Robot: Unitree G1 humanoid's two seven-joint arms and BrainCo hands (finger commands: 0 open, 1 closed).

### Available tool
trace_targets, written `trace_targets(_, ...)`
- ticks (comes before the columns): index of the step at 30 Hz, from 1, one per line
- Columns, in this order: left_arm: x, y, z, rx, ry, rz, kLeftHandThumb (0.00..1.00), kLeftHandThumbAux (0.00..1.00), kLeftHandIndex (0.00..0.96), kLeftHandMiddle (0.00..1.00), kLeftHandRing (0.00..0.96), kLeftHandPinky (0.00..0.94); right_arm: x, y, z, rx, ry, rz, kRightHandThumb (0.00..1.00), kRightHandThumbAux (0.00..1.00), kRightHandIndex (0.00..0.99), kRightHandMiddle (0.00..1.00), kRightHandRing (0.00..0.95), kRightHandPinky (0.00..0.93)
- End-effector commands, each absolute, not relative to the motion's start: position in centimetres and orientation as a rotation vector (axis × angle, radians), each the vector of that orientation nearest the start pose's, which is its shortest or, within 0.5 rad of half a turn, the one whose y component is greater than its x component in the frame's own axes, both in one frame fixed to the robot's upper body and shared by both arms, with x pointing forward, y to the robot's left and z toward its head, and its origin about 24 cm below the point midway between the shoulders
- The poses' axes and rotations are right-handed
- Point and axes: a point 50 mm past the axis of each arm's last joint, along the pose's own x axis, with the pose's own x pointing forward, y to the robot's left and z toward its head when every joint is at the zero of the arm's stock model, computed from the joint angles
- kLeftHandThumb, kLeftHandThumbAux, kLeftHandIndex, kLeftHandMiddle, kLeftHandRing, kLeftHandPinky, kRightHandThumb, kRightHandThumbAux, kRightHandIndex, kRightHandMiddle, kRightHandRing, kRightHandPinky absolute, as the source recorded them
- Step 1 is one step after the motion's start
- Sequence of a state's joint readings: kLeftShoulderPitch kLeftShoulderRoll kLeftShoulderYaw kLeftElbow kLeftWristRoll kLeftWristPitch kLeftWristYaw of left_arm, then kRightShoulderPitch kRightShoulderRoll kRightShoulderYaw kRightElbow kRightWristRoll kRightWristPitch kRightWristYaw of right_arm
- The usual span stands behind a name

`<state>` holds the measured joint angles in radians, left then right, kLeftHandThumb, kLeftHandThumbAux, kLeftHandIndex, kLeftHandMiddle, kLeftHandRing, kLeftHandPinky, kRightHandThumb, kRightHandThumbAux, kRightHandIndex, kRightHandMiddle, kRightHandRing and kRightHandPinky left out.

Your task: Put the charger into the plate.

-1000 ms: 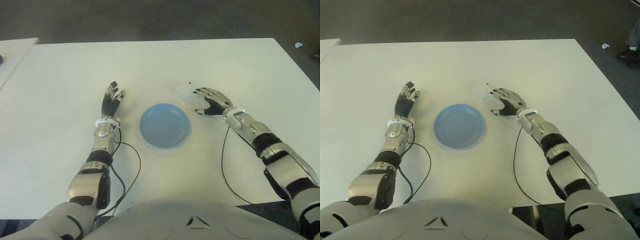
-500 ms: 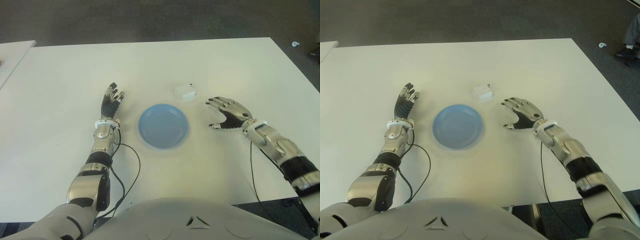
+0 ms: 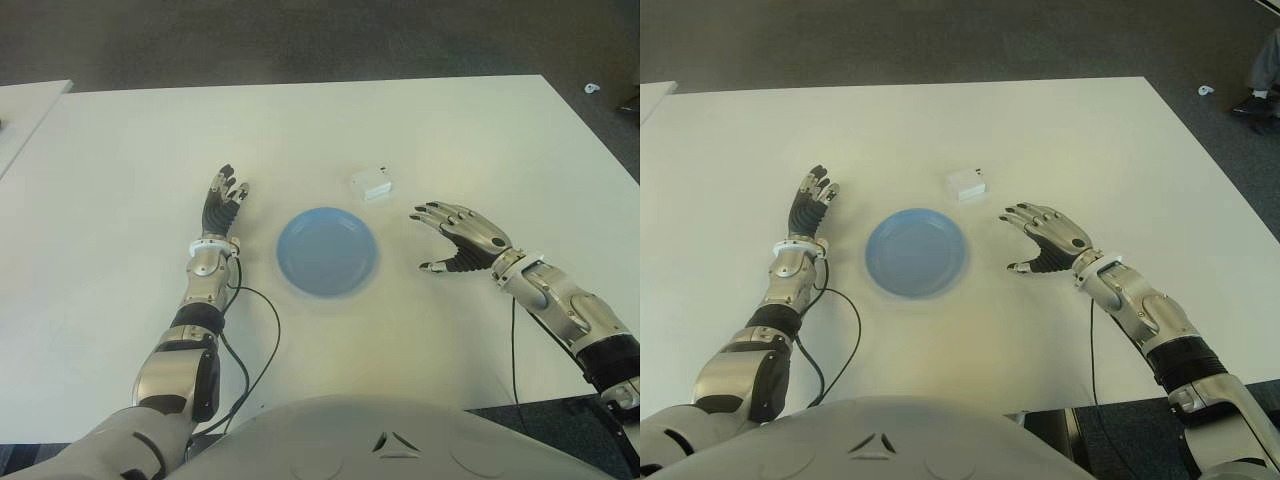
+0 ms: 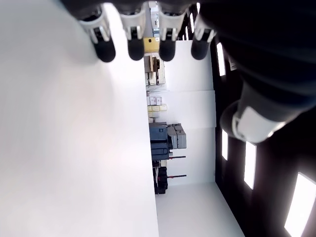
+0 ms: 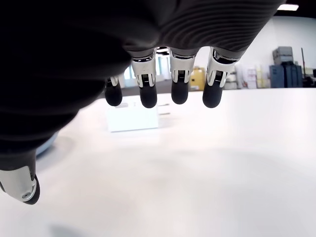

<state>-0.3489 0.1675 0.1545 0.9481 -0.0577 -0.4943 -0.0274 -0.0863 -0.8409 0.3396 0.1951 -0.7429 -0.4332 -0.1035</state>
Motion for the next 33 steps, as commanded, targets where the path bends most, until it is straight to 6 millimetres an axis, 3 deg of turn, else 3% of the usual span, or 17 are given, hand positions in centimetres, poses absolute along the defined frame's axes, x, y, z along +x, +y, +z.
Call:
trace_targets(1, 28.0, 21.2, -3.5, 0.072, 0.182, 0.107, 0.0, 0.558, 0.0, 0.015, 0.0, 0.01, 23.9, -22.4, 4.8, -1.489, -0.264, 0.602, 0.0, 0.505, 0.0, 0.014, 0.0, 0.0)
trace_targets(21, 28.2, 21.1, -3.5, 0.074, 0.186, 0.108, 0.0, 0.563, 0.0, 0.016, 0.0, 0.013, 24.7, -21.7, 5.0, -1.498, -0.33, 0.561, 0.0, 0.495, 0.0, 0.001, 0.0, 0.0)
trace_targets(27, 28.3, 20.9, -3.5, 0.075, 0.189, 0.099, 0.0, 0.567, 0.0, 0.019, 0.003, 0.014, 28.9, -19.2, 5.2, -1.517, -0.341, 0.507, 0.0, 0.488, 0.0, 0.0, 0.0, 0.0)
trace_targets(33, 28.5, 20.6, -3.5, 0.076, 0.191, 0.095, 0.0, 0.57, 0.0, 0.022, 0.006, 0.018, 30.3, -17.7, 5.3, -1.492, -0.366, 0.474, 0.0, 0.472, 0.0, 0.0, 0.0, 0.0)
